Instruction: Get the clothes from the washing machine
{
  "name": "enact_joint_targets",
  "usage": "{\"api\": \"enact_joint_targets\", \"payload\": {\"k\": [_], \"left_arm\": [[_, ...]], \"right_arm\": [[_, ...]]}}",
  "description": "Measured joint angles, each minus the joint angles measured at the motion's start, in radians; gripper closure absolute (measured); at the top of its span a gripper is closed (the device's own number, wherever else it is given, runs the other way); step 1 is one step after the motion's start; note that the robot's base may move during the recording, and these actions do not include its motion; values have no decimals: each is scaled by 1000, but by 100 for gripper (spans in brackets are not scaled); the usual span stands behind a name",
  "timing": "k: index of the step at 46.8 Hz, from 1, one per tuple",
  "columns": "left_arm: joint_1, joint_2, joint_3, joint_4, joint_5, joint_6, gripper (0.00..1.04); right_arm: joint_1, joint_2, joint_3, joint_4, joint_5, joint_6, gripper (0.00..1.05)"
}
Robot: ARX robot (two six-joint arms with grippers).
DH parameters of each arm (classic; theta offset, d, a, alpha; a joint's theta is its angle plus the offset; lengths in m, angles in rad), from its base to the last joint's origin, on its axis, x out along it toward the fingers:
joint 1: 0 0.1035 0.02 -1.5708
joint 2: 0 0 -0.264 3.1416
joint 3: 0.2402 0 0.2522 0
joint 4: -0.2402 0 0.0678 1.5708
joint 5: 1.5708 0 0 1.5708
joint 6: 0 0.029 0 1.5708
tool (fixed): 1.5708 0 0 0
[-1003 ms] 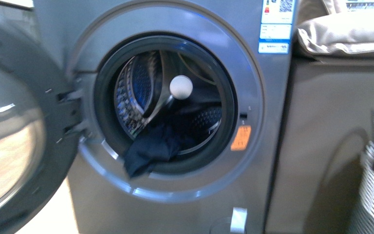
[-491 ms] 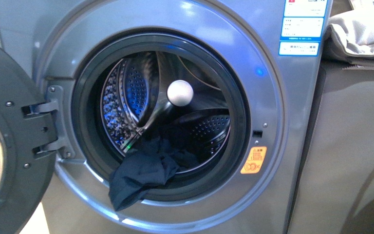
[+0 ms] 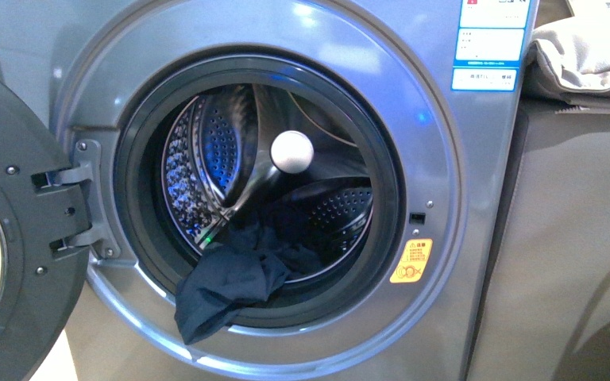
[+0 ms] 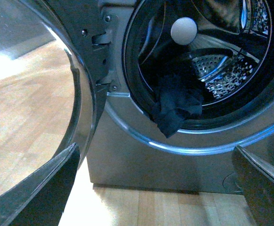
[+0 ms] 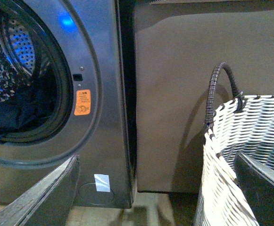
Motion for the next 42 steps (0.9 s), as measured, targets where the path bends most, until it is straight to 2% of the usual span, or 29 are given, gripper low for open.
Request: {"api": "enact_joint_targets", "payload": {"k": [26,27,31,33,42], "left_arm": [[0,1,0,0,0,-1,7],[10,6,0,-2,18,-12,7],[66,61,1,29,209,-110,7],[82,107,3,68,250,-132,7],[87,413,63,343,291,-163,7]], "right_arm": [[0,0,0,0,0,0,8],[0,0,0,0,0,0,8],[0,0,0,0,0,0,8],[0,0,0,0,0,0,8],[0,0,0,0,0,0,8]]}}
